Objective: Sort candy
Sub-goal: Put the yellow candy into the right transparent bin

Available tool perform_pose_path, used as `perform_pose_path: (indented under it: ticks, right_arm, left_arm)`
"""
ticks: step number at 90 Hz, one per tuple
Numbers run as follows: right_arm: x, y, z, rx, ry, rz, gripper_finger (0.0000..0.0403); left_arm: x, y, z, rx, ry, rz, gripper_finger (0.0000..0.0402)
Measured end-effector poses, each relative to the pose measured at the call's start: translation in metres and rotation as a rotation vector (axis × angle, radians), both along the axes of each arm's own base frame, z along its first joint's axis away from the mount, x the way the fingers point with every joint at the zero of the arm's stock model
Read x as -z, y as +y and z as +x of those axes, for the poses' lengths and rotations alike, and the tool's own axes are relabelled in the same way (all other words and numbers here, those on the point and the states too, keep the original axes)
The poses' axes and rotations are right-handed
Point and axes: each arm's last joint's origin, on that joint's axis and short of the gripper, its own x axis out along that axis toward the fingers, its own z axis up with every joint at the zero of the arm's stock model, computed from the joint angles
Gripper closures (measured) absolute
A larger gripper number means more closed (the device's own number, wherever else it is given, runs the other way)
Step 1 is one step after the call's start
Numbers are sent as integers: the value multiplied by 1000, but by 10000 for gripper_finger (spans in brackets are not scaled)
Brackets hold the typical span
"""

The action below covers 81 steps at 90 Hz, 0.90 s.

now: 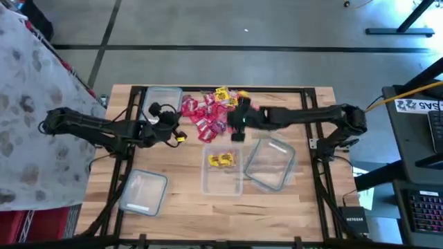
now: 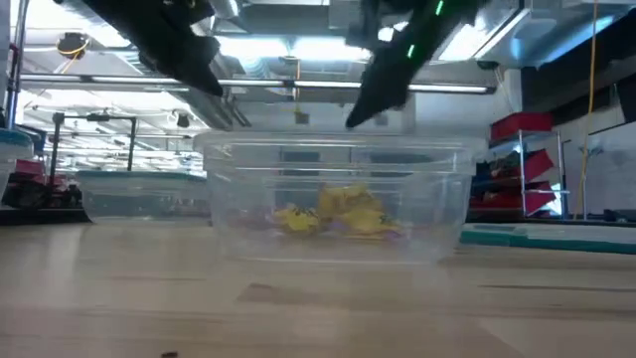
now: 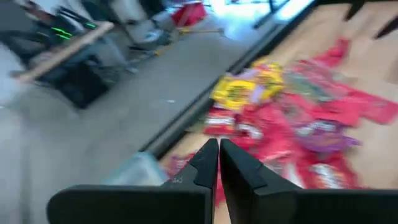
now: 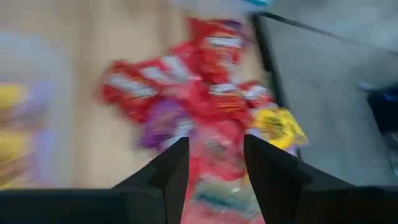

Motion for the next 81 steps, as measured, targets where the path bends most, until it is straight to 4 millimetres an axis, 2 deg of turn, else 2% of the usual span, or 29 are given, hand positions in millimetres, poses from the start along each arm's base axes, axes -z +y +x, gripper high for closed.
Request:
perform_pose_path:
  ticks: [11,19,32,45,56,81]
  right_arm:
    - [24,-51,-10,94,-2,-52,264]
    - [37,-87,-17,153,-11,-23,265]
    - [50,-128,-28,185,-10,74,265]
    - [56,-152,-32,208,-28,125,265]
    - [59,-170,-28,197,-60,255,265]
    - [85,-187,-11,215,46,363,265]
  left_arm:
    - [0,2,-1,-25,30,38,402]
    - [0,6,-1,-50,25,38,402]
    - [-1,17,-2,-102,29,41,402]
    - [-1,29,-4,-161,44,47,402]
    - [-1,38,-6,-200,52,50,402]
    - [0,44,-6,-173,53,9,402]
